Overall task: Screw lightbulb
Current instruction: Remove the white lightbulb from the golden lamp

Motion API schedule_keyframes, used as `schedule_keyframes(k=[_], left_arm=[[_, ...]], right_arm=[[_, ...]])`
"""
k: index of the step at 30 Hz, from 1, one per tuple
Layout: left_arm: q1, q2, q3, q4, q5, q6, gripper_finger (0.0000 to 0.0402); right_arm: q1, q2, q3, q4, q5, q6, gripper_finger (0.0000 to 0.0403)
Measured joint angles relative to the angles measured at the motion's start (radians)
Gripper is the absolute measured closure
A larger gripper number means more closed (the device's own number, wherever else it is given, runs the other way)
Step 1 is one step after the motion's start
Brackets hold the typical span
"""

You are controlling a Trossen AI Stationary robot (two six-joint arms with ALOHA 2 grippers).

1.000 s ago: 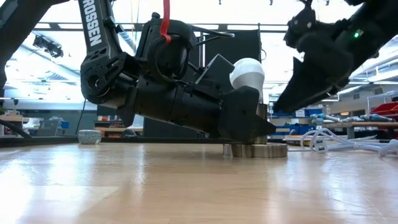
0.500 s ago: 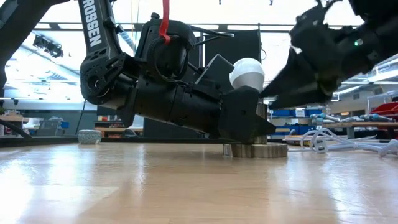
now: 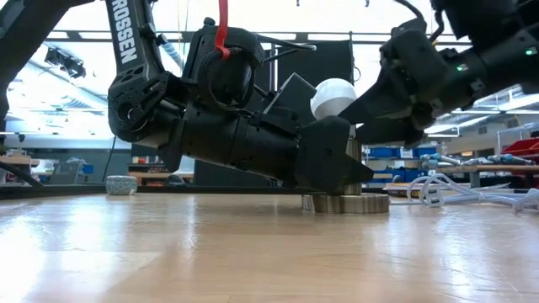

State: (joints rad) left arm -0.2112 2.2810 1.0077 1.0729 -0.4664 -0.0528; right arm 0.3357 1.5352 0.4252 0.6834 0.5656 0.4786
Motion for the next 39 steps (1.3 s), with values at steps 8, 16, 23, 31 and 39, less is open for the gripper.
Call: schedule_keyframes(k=[8,16,23,31,39], left_arm=[[0.0,0.0,0.0,0.0,0.0,0.0,0.0213],[0.0,0.0,0.0,0.0,0.0,0.0,0.0213],[0.0,0.0,0.0,0.005,0.0,-0.002,0.0213],[0.0,0.0,0.0,0.005,-0.001,-0.003,0.0213],[-0.003,0.0,0.0,0.009,-0.067,-0.005,0.0213]], right_arm=[[-0.059,0.0,0.0,0.049,-0.07,-0.011,0.0101],[-0.063,0.0,0.0,0.129,-0.071,-0.087,0.0159],[-0.058,-0.005,0.0,0.16,-0.073,-0.129,0.0212],[-0.068,-0.184,0.001,0.129,-0.061,-0.294,0.0217],[-0.07,-0.428,0.001,-0.261,0.091,-0.231,0.0218]])
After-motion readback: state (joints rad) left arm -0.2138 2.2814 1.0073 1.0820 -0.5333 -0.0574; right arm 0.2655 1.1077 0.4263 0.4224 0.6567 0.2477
